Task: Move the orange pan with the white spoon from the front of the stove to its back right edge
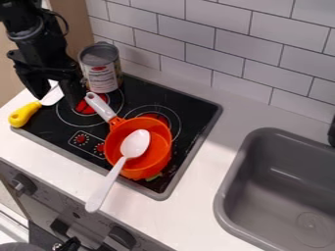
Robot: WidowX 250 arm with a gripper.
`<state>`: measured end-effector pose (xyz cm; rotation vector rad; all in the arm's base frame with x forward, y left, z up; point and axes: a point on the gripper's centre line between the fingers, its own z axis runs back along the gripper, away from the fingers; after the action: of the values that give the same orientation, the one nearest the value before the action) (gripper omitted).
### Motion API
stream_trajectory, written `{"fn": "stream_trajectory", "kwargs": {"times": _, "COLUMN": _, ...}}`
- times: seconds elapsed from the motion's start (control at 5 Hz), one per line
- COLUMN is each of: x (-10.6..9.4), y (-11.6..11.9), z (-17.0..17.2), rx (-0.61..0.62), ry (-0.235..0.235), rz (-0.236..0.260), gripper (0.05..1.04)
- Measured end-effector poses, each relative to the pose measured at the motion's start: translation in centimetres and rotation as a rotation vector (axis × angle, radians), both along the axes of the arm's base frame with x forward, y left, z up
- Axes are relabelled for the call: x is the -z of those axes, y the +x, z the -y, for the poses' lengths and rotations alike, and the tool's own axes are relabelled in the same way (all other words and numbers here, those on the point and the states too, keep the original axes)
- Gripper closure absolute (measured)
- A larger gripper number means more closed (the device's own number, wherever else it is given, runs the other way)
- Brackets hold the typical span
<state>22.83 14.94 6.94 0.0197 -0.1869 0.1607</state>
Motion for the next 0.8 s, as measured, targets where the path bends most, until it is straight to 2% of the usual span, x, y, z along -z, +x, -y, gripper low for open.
{"fn": "stream_trajectory", "kwargs": {"times": 0.2, "x": 0.6, "y": -0.2, "z": 0.3, "rx": -0.011, "ry": -0.022, "rz": -0.015, "gripper": 0.092}}
{"fn": "stream_trajectory", "kwargs": {"times": 0.4, "x": 0.7, "y": 0.4, "z": 0.9, "rx": -0.146, "ry": -0.096, "rz": 0.029, "gripper": 0.092}}
{"fn": "stream_trajectory", "kwargs": {"times": 0.6, "x": 0.3, "y": 1.2, "z": 1.1, "rx": -0.339, "ry": -0.165, "rz": 0.060, "gripper": 0.092}}
{"fn": "stream_trajectory", "kwargs": {"times": 0.8, "x": 0.9, "y": 2.9, "z": 1.0, "rx": -0.583, "ry": -0.138, "rz": 0.147, "gripper": 0.092}}
